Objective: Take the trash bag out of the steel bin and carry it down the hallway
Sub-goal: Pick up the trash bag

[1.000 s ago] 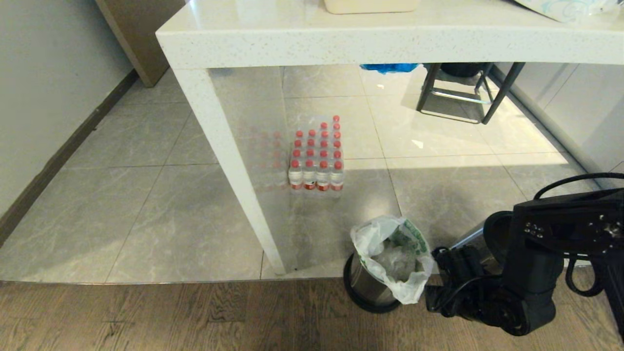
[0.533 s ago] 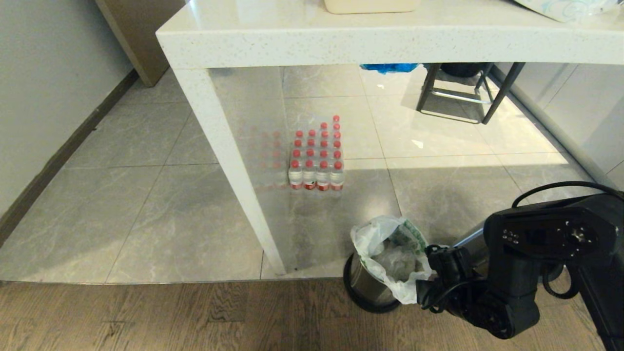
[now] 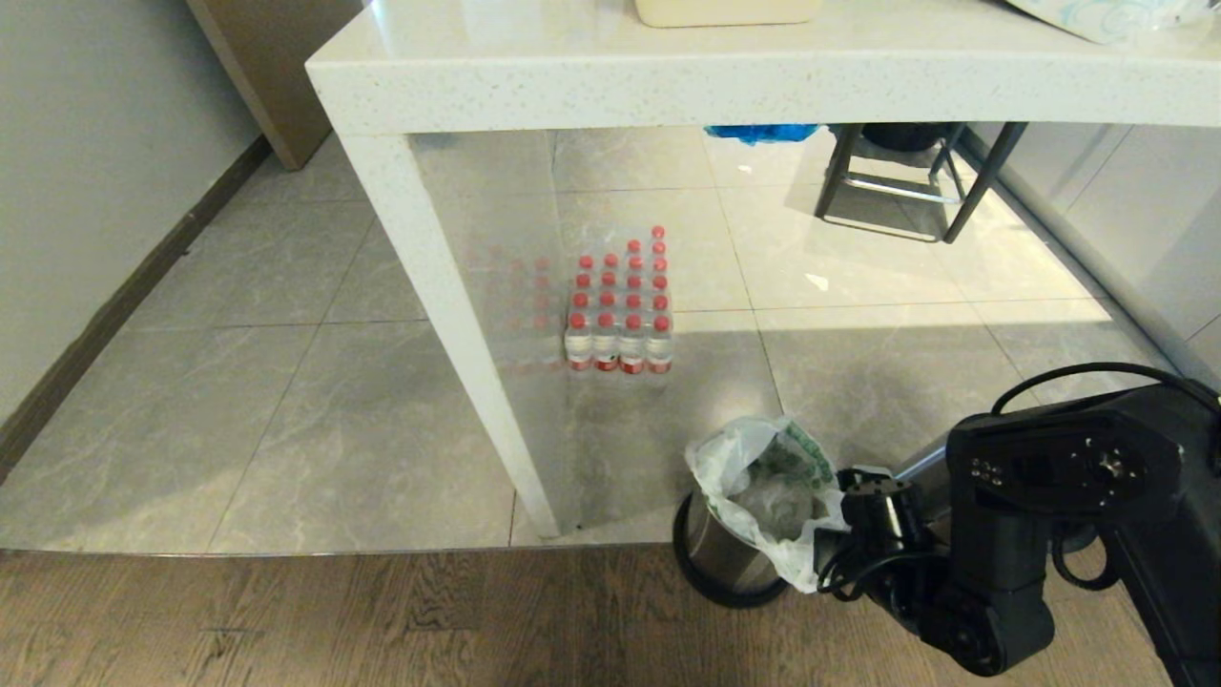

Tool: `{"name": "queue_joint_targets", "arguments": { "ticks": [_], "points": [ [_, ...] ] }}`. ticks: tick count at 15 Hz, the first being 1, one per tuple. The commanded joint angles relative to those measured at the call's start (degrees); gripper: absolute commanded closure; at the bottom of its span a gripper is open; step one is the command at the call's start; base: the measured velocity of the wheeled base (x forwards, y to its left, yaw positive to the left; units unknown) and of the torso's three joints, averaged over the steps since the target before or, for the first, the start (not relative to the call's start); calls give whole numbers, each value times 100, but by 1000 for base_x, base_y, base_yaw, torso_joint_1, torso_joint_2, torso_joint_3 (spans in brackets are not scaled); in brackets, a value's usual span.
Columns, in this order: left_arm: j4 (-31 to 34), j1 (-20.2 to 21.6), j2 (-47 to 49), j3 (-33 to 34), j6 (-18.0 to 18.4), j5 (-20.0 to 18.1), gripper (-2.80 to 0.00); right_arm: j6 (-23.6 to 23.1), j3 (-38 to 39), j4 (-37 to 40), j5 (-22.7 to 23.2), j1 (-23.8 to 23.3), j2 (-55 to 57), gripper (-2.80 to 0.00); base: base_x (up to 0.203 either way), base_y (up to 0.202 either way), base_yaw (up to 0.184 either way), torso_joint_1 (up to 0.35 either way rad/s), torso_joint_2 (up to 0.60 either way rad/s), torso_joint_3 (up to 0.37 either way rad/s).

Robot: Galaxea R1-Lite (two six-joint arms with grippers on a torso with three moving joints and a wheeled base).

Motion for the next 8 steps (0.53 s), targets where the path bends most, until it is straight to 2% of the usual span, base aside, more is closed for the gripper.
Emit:
{"name": "queue_joint_targets", "arguments": {
  "ticks": [1,6,8],
  "points": [
    [-2,0,-1,0,-4,0,0,-1,165,-85,-26,12,-226,0,0,0,0,0,0,0],
    [-2,0,-1,0,-4,0,0,6,362,-542,-308,42,-426,0,0,0,0,0,0,0],
    [-2,0,-1,0,-4,0,0,-126,783,-463,-143,54,-468,0,0,0,0,0,0,0]
  ]
}}
